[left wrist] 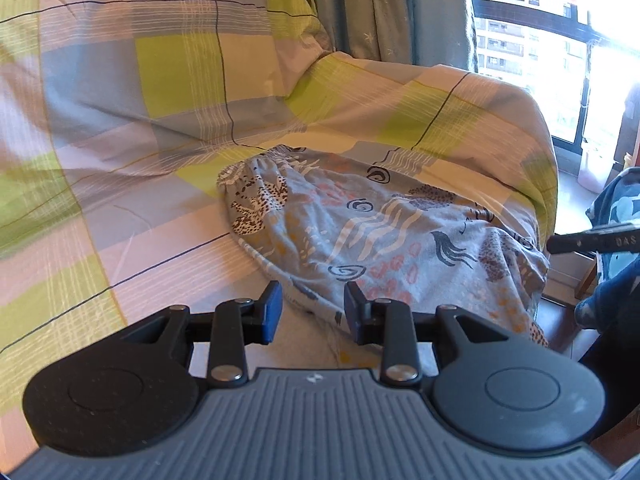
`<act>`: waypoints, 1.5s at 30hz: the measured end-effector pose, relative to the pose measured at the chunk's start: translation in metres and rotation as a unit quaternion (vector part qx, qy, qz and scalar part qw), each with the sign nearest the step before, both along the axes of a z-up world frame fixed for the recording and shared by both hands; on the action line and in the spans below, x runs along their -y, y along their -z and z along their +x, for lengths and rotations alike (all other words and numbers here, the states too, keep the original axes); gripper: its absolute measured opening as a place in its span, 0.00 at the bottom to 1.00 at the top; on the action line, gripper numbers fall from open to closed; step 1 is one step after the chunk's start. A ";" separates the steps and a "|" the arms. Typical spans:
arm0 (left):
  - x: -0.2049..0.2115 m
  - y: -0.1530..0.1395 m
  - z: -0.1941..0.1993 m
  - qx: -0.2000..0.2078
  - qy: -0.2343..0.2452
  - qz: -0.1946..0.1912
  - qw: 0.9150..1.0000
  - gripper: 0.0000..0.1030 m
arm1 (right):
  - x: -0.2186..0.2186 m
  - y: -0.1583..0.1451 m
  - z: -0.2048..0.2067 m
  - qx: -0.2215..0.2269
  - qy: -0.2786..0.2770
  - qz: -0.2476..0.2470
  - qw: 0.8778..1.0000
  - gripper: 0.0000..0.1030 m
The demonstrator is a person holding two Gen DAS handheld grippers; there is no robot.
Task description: Fold clothes
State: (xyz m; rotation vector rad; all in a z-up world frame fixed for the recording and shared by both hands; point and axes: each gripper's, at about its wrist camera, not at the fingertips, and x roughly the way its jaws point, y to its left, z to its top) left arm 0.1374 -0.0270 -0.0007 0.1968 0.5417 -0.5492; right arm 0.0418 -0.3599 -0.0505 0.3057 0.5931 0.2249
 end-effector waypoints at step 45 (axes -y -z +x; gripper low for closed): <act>-0.007 0.032 -0.018 -0.028 -0.012 0.096 0.995 0.23 | -0.185 0.033 -0.036 0.102 -0.272 -0.268 0.919 0.00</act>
